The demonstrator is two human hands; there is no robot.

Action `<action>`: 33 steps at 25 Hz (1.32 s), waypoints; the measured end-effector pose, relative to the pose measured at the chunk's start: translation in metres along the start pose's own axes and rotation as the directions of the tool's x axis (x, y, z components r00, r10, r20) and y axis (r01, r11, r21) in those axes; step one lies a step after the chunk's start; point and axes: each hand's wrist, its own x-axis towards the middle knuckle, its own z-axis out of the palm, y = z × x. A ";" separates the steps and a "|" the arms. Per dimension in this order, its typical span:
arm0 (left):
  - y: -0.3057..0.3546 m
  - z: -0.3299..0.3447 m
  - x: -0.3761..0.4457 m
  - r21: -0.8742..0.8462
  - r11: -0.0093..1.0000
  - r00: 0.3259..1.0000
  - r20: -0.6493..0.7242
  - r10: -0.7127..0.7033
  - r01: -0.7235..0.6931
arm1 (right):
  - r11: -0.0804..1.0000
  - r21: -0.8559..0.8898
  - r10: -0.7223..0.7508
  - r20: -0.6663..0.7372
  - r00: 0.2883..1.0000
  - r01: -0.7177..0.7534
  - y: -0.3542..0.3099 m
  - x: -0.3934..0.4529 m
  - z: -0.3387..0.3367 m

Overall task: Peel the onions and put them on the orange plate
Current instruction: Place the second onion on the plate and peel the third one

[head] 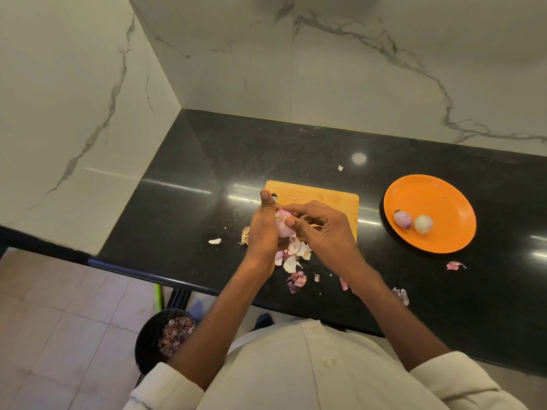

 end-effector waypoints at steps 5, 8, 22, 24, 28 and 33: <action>-0.005 -0.006 0.004 0.048 0.998 0.998 -0.035 0.045 -0.043 | 0.973 -0.155 -0.165 0.047 0.985 0.170 0.003 0.002 -0.005; -0.006 -0.006 0.003 -0.002 0.999 0.994 -0.097 0.041 -0.042 | 0.955 -0.194 -0.210 0.089 0.974 0.224 0.004 0.002 -0.002; 0.012 0.005 0.000 -0.257 0.906 0.941 0.060 -0.333 0.337 | 0.869 0.389 0.353 -0.051 0.934 -0.306 -0.006 0.001 -0.001; 0.010 0.000 0.005 -0.278 0.897 0.939 0.087 -0.331 0.342 | 0.898 0.314 0.339 -0.050 0.939 -0.308 0.000 0.001 0.000; 0.004 -0.005 0.005 -0.084 0.961 0.955 0.165 -0.247 0.263 | 0.952 0.159 0.261 0.017 0.965 -0.261 0.006 0.001 0.001; -0.009 -0.008 0.005 -0.001 0.998 0.979 0.194 -0.064 0.065 | 0.958 0.179 0.234 -0.045 0.971 -0.222 0.008 0.003 -0.002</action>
